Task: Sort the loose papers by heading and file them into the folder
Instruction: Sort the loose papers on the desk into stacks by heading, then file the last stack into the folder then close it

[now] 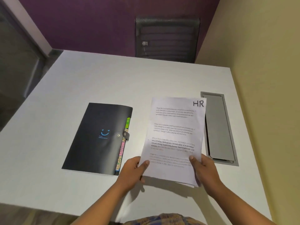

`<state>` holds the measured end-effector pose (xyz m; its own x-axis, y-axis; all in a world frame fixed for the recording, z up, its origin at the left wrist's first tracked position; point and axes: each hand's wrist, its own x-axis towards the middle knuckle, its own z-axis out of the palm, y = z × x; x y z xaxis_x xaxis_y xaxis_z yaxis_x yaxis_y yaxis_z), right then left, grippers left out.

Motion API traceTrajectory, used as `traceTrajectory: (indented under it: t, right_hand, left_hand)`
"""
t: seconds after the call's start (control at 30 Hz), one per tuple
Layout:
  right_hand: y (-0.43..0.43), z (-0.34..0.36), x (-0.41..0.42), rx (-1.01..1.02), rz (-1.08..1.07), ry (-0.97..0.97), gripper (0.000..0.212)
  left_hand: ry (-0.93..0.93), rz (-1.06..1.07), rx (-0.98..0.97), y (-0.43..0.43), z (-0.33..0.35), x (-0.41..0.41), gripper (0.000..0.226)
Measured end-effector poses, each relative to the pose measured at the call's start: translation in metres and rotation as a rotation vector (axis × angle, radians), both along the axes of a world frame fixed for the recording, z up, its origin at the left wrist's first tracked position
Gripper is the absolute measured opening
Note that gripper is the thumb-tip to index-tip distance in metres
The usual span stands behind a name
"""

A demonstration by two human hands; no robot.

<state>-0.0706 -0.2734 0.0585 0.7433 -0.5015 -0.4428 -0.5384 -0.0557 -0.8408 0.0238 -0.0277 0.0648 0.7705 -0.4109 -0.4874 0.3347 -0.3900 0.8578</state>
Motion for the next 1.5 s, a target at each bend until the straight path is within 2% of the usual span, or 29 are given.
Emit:
traceTrajectory:
  t: [0.17,0.3,0.4,0.47,0.5,0.57,0.7,0.8,0.87,0.93,1.07,1.27,1.37,1.5]
  right_hand:
    - [0.023,0.001,0.001,-0.039,0.046,0.022,0.018]
    - [0.047,-0.001,0.004,-0.038,-0.01,0.026,0.014]
    - [0.062,0.001,0.003,-0.035,-0.078,0.02,0.012]
    - [0.07,0.001,0.002,-0.027,-0.115,0.022,0.012]
    - [0.074,0.001,0.001,-0.02,-0.131,0.019,0.012]
    - [0.082,0.0,0.001,-0.006,-0.17,0.019,0.012]
    - [0.094,-0.002,0.001,0.016,-0.256,0.028,0.01]
    - [0.101,0.001,-0.001,0.01,-0.278,0.036,0.011]
    - [0.105,0.005,-0.002,0.008,-0.279,0.034,0.013]
    - [0.105,0.01,-0.003,-0.002,-0.273,0.032,0.013]
    - [0.1,0.018,-0.001,-0.032,-0.267,0.016,0.01]
    - [0.091,0.029,0.001,0.008,-0.281,-0.024,0.015]
    - [0.081,0.034,0.001,-0.007,-0.271,-0.046,0.017]
    - [0.067,0.045,0.002,-0.048,-0.271,-0.097,0.014]
  left_hand:
    - [0.027,0.075,0.099,0.026,-0.003,-0.004,0.017]
    - [0.168,0.098,0.153,0.043,-0.005,-0.002,0.024]
    - [0.3,0.117,0.16,0.056,-0.01,0.005,0.016]
    - [0.291,0.128,0.19,0.065,-0.016,0.01,0.011]
    - [0.228,0.115,0.23,0.07,-0.019,0.013,0.008]
    - [-0.018,0.073,0.368,0.08,-0.028,0.02,0.005]
    - [-0.379,0.098,0.546,0.097,-0.039,0.036,0.013]
    - [-0.498,-0.002,0.773,0.102,-0.051,0.05,0.056]
    - [-0.471,-0.066,0.897,0.104,-0.06,0.056,0.083]
    - [-0.443,-0.124,0.961,0.104,-0.065,0.06,0.095]
    - [-0.375,-0.206,1.007,0.093,-0.064,0.059,0.083]
    - [-0.512,-0.261,1.01,0.089,-0.039,0.063,0.053]
    - [-0.566,-0.296,1.013,0.089,-0.019,0.064,0.049]
    - [-0.485,-0.243,0.912,0.076,0.001,0.061,0.052]
